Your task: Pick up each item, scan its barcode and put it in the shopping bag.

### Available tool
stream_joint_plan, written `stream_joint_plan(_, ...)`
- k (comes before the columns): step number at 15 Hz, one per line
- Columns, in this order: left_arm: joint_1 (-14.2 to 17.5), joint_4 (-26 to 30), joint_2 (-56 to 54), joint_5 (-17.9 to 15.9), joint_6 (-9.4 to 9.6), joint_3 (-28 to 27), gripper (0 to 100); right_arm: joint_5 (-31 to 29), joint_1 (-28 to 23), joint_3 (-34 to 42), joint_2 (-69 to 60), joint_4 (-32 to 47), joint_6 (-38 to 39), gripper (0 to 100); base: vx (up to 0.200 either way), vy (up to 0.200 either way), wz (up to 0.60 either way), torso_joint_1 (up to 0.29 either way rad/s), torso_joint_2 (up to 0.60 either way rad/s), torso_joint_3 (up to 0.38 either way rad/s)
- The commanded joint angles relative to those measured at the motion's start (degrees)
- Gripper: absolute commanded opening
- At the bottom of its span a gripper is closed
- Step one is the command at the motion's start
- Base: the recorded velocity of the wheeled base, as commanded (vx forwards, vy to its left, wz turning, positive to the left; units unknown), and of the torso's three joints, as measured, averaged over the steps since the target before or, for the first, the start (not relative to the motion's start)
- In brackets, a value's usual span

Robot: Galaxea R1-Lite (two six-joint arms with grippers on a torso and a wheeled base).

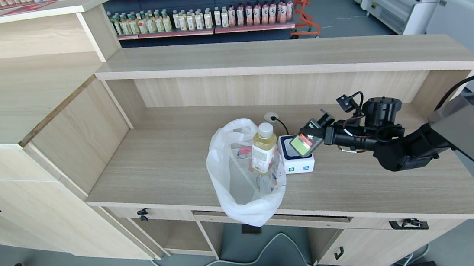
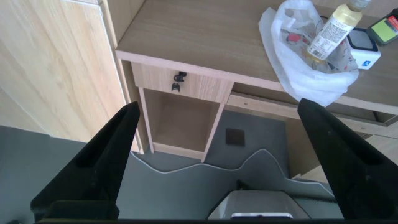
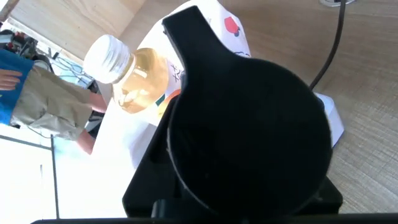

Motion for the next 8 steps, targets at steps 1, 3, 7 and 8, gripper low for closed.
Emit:
stream_joint_plan(1, 0.0, 0.0, 0.0, 0.0, -0.02, 0.0, 100, -0.1, 0.7, -1.4, 1.8, 0.0, 0.0, 0, 0.0, 0.0, 0.0, 0.0, 0.0, 0.0)
stream_joint_plan(3, 0.0, 0.0, 0.0, 0.0, -0.02, 0.0, 100, -0.1, 0.9, -2.2, 2.8, 0.0, -0.1, 0, 0.0, 0.0, 0.0, 0.0, 0.0, 0.0)
stream_joint_plan(7, 0.0, 0.0, 0.0, 0.0, -0.02, 0.0, 100, -0.1, 1.3, -6.1, 4.9, 0.4, -0.2, 0, 0.0, 0.0, 0.0, 0.0, 0.0, 0.0)
stream_joint_plan(8, 0.0, 0.0, 0.0, 0.0, -0.02, 0.0, 100, -0.1, 1.5, -7.1, 5.2, 0.6, -0.2, 0, 0.0, 0.0, 0.0, 0.0, 0.0, 0.0)
